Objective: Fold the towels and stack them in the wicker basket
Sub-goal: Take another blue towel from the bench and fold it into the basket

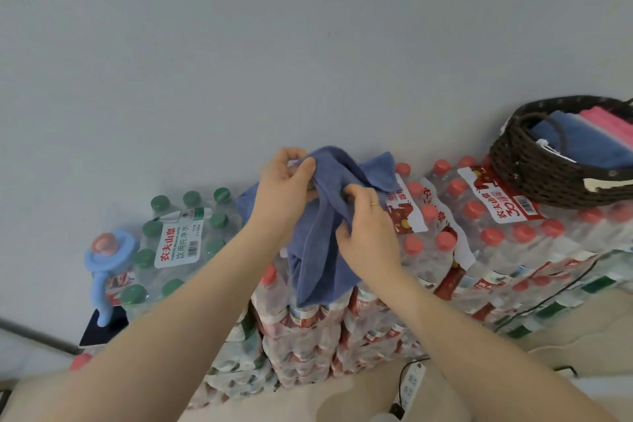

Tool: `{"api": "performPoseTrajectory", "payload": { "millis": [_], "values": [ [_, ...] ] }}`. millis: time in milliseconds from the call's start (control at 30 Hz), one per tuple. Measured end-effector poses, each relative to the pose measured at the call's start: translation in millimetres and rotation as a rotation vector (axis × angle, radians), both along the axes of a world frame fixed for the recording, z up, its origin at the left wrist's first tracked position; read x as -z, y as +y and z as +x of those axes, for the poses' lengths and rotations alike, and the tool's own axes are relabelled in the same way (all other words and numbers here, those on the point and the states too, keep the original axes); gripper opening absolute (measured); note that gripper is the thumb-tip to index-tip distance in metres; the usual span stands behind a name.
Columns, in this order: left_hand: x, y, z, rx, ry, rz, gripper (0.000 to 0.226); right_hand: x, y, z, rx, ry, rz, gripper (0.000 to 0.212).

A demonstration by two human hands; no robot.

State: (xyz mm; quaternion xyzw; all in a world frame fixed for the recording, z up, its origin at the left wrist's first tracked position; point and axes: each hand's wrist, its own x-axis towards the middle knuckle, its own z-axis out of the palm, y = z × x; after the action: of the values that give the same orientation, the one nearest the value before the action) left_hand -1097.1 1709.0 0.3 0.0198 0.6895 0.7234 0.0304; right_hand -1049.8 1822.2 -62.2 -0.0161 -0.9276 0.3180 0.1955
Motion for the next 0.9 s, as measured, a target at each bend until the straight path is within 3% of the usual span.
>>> {"api": "performPoseTrajectory", "payload": {
  "millis": [167,267,433,600,700,767,833,900],
  "values": [
    [-31.7,-3.5,-6.7,-0.054,0.073,0.241,0.026,-14.1,-4.2,-8.2,0.075,-0.014,0.043,0.049],
    [-48.7,-5.0,-13.2,-0.059,0.100,0.365,0.035,-24.5,-6.6,-11.3,0.110,-0.006,0.012,0.046],
    [-71.5,1.4,-9.6,0.045,0.166,0.457,0.032,-59.5,-25.8,-26.1,0.170,0.083,-0.074,0.053],
    [-87.2,-2.1,-4.9,-0.053,0.444,0.220,0.035,-101.5,-28.8,-43.7,0.260,0.257,0.145,0.047],
    [-97.3,-17.9,-12.3,-0.140,0.561,0.078,0.043,-116.3,-15.8,-44.0,0.265,0.198,0.257,0.049],
    [-103.0,-30.7,-20.6,-0.212,0.607,0.007,0.044,-119.7,-2.5,-45.4,0.295,0.134,0.333,0.035],
    [-106.4,-42.3,-27.6,-0.283,0.671,-0.079,0.046,-123.2,11.6,-47.6,0.344,0.059,0.287,0.015],
    [-107.7,-52.7,-33.7,-0.353,0.733,-0.179,0.047,-129.2,27.2,-50.6,0.386,-0.020,-0.015,0.011]
  ]
}}
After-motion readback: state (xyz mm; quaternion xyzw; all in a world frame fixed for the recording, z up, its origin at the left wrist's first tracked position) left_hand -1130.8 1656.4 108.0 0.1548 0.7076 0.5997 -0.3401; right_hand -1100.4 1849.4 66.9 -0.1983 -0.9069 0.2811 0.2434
